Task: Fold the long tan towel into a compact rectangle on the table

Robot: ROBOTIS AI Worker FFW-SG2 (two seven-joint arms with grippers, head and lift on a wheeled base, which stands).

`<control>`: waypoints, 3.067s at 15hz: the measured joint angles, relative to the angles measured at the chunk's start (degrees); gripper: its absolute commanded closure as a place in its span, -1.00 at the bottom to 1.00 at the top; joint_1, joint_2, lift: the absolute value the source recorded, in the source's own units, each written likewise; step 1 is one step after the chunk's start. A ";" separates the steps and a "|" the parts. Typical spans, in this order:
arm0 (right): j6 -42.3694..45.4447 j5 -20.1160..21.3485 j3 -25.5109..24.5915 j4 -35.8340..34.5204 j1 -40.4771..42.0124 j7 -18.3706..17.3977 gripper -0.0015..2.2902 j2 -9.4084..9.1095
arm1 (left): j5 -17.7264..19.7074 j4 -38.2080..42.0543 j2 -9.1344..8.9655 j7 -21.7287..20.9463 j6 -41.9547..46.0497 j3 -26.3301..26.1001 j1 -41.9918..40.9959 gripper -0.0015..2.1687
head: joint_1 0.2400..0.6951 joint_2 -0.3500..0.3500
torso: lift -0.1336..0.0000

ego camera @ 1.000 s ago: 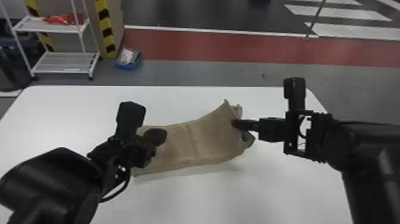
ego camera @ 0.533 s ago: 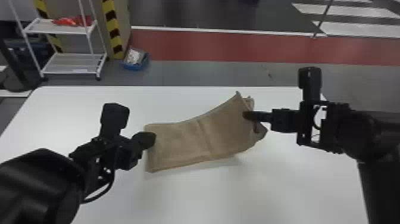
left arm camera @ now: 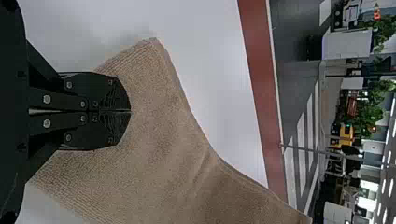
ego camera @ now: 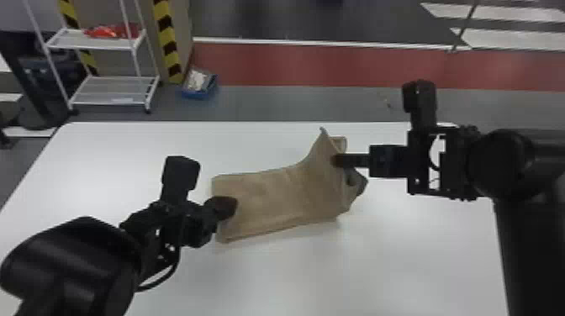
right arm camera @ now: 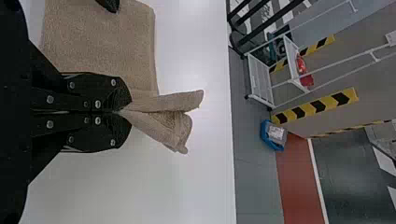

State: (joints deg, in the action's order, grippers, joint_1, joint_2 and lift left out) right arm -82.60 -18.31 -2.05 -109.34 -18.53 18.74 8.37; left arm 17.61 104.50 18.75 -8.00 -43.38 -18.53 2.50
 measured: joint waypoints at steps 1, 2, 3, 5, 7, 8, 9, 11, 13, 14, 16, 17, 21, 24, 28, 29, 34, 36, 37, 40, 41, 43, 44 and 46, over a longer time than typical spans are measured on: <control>-0.50 -0.24 0.39 -0.10 -0.53 -0.13 0.26 -0.44 | -0.17 -0.42 -0.22 0.01 0.00 -0.16 0.22 0.76 | 1.00 -0.14 | -0.91; -0.69 -0.40 0.79 -0.09 -1.12 -0.14 0.26 -0.91 | -0.32 -0.68 -0.39 0.06 0.00 -0.33 0.34 0.76 | 1.00 -0.12 | -0.91; -0.70 -0.48 1.08 0.03 -1.52 -0.13 0.26 -1.28 | -0.43 -0.75 -0.49 0.08 0.00 -0.45 0.38 0.76 | 1.00 -0.09 | -0.91; -0.69 -0.74 1.72 0.21 -2.10 -0.10 0.26 -2.17 | -0.55 -0.83 -0.65 0.16 0.00 -0.63 0.38 0.76 | 1.00 -0.06 | -0.91; -0.53 -1.94 2.25 0.74 -2.31 -0.03 0.26 -2.95 | -0.62 -0.96 -1.04 0.25 0.00 -1.08 0.34 0.76 | 1.00 -0.04 | -0.91; -0.32 -2.43 2.81 1.11 -2.32 -0.03 0.26 -3.30 | -0.68 -1.05 -1.47 0.26 0.00 -1.34 0.29 0.76 | 1.00 -0.03 | -0.91; 0.06 -2.78 3.51 1.49 -2.20 -0.08 0.26 -3.67 | -0.71 -1.22 -2.02 0.27 0.05 -1.51 0.22 0.76 | 1.00 -0.02 | -0.91; 0.92 -3.42 5.19 2.37 -1.75 -0.22 0.26 -4.23 | -0.70 -1.76 -2.94 0.40 0.76 -1.80 0.09 0.76 | 1.00 0.02 | -0.91; 1.76 -3.57 7.16 3.42 -1.46 -0.84 0.26 -4.54 | -0.66 -2.05 -3.48 0.45 1.31 -2.00 0.05 0.76 | 1.00 0.04 | -0.91; 2.54 -3.53 8.16 4.10 -1.32 -1.25 0.26 -4.61 | -0.64 -2.04 -3.58 0.49 1.41 -2.03 0.01 0.76 | 1.00 0.06 | -0.91; 4.36 -3.32 9.58 5.53 -1.09 -1.62 0.26 -4.64 | -0.56 -1.85 -3.63 0.53 1.54 -1.98 -0.06 0.76 | 1.00 0.08 | -0.91; 5.45 -3.09 10.19 6.29 -1.02 -1.74 0.26 -4.65 | -0.51 -1.80 -3.61 0.52 1.58 -1.90 -0.10 0.76 | 1.00 0.08 | -0.91; 9.95 -2.62 12.47 10.81 -2.15 -2.42 0.26 -4.71 | -0.46 -2.39 -3.55 0.46 3.09 -1.74 -0.21 0.76 | 1.00 0.11 | -0.91; 12.06 -3.20 13.82 13.36 -2.91 -2.40 0.26 -5.12 | -0.19 -3.09 -3.55 0.15 4.39 -1.54 -0.15 0.76 | 1.00 0.16 | -0.91; 12.36 -3.19 15.06 13.77 -2.94 -3.03 0.25 -5.20 | 0.31 -3.89 -3.26 0.00 5.94 -1.46 0.04 0.76 | 1.00 0.18 | -0.91; 12.49 -3.19 15.27 14.01 -2.94 -3.02 0.20 -5.20 | 0.49 -3.89 -3.16 -0.05 6.06 -1.47 0.05 0.76 | 1.00 0.19 | -0.91; 13.35 -3.84 15.81 15.13 -2.89 -3.01 -0.13 -5.30 | 0.67 -3.88 -3.07 -0.26 6.13 -1.56 0.11 0.76 | 1.00 0.21 | -0.91; 13.61 -4.03 15.84 15.20 -2.69 -3.01 -0.49 -5.36 | 0.67 -3.89 -3.02 -0.28 6.13 -1.59 0.04 0.76 | 1.00 0.21 | -0.91; 13.77 -4.16 15.84 15.20 -2.58 -3.01 -0.78 -5.38 | 0.67 -3.93 -3.01 -0.32 6.09 -1.59 -0.01 0.76 | 1.00 0.21 | -0.91; 13.97 -4.98 15.58 15.17 -2.19 -3.01 -0.89 -5.33 | 0.67 -3.84 -2.96 -0.35 5.98 -1.61 -0.20 0.76 | 1.00 0.22 | -0.91; 14.03 -5.68 15.34 15.12 -2.03 -2.95 -0.89 -5.23 | 0.66 -3.75 -2.95 -0.35 5.98 -1.61 -0.31 0.76 | 1.00 0.22 | -0.91; 14.87 -6.64 15.00 14.56 -1.29 -2.97 -0.89 -4.98 | 0.60 -3.60 -2.94 -0.35 5.98 -1.61 -0.50 0.76 | 1.00 0.22 | -0.91; 15.52 -7.15 14.74 13.85 -0.70 -3.00 -0.89 -4.80 | 0.59 -3.50 -2.94 -0.30 5.98 -1.60 -0.64 0.76 | 1.00 0.22 | -0.91; 15.84 -8.31 13.51 11.18 0.94 -2.97 -0.83 -4.15 | 0.58 -3.24 -2.93 -0.26 5.98 -1.48 -0.91 0.76 | 1.00 0.21 | -0.91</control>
State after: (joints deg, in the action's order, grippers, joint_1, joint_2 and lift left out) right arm -66.76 -26.63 11.46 -98.17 -17.59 15.78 4.22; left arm 18.19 101.26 15.82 -8.26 -37.40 -20.01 1.60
